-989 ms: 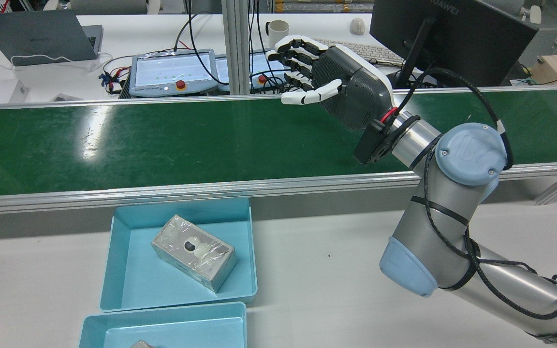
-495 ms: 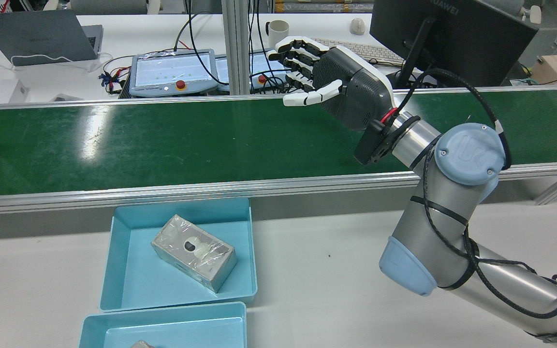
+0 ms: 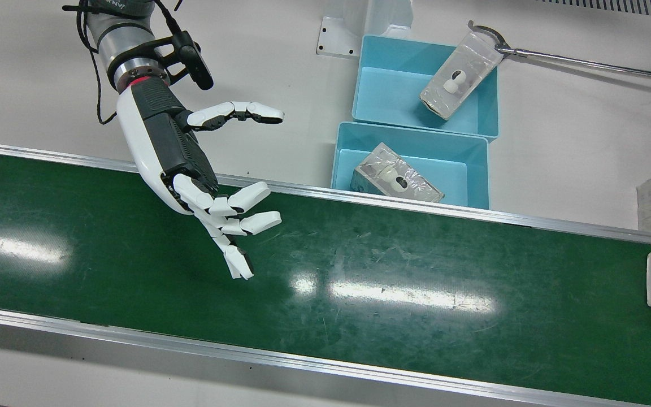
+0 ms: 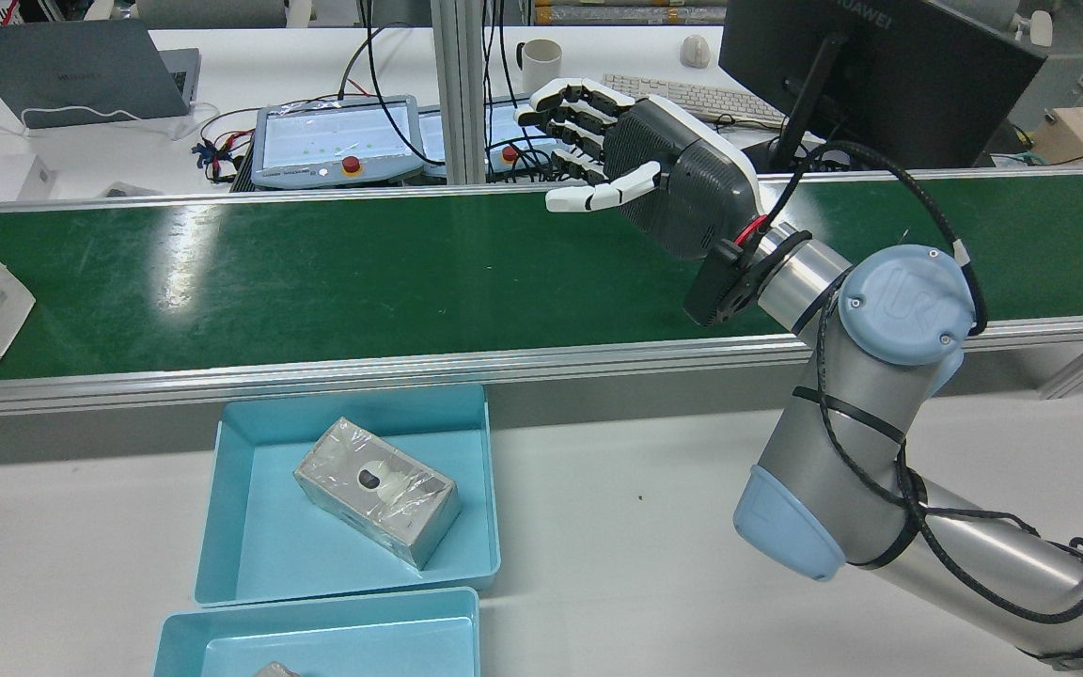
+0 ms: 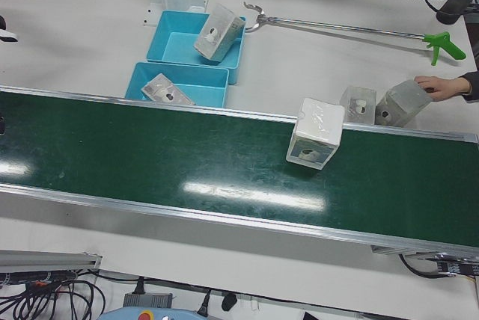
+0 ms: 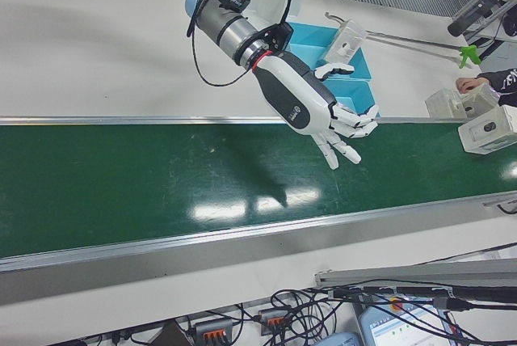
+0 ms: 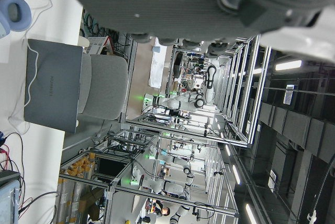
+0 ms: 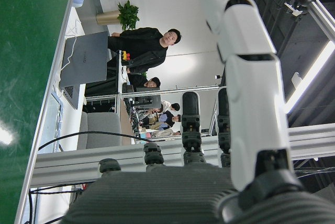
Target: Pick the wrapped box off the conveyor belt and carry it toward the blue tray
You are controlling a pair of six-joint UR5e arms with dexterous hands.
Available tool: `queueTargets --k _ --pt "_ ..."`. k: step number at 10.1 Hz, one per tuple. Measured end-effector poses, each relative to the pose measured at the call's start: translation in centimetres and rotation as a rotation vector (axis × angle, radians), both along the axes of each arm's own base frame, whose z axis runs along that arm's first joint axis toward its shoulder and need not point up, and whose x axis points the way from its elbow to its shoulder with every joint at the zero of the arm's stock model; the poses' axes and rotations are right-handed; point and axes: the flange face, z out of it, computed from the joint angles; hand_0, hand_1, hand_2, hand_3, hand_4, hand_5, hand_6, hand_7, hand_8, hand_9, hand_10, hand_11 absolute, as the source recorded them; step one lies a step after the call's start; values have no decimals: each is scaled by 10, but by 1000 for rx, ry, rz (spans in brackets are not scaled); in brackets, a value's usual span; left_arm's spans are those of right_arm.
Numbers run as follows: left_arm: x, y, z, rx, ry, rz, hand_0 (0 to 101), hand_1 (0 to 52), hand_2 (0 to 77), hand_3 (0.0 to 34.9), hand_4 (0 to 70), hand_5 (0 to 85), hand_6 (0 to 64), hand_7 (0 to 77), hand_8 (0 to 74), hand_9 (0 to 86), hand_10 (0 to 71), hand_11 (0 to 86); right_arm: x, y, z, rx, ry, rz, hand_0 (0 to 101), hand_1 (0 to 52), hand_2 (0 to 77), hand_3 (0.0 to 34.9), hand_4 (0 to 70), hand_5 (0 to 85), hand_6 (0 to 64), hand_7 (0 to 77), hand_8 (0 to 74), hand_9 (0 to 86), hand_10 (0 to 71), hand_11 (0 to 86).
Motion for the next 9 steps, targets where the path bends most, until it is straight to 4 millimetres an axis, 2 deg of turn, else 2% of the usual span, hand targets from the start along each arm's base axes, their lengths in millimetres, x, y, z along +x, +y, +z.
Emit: queueTargets --k 5,7,9 --pt "0 0 0 0 0 0 0 0 5 0 0 11 0 0 0 0 5 0 3 1 -4 7 -7 2 519 185 213 188 191 382 93 305 27 82 0 11" --pt "0 0 0 0 0 0 0 0 5 0 0 11 0 5 0 0 5 0 5 0 -3 5 -3 5 518 185 213 199 191 382 93 305 22 82 0 11" --pt "0 0 0 0 0 0 0 0 5 0 0 11 0 0 0 0 0 0 15 -5 -2 6 -2 20 519 191 213 190 191 382 87 305 27 93 0 11"
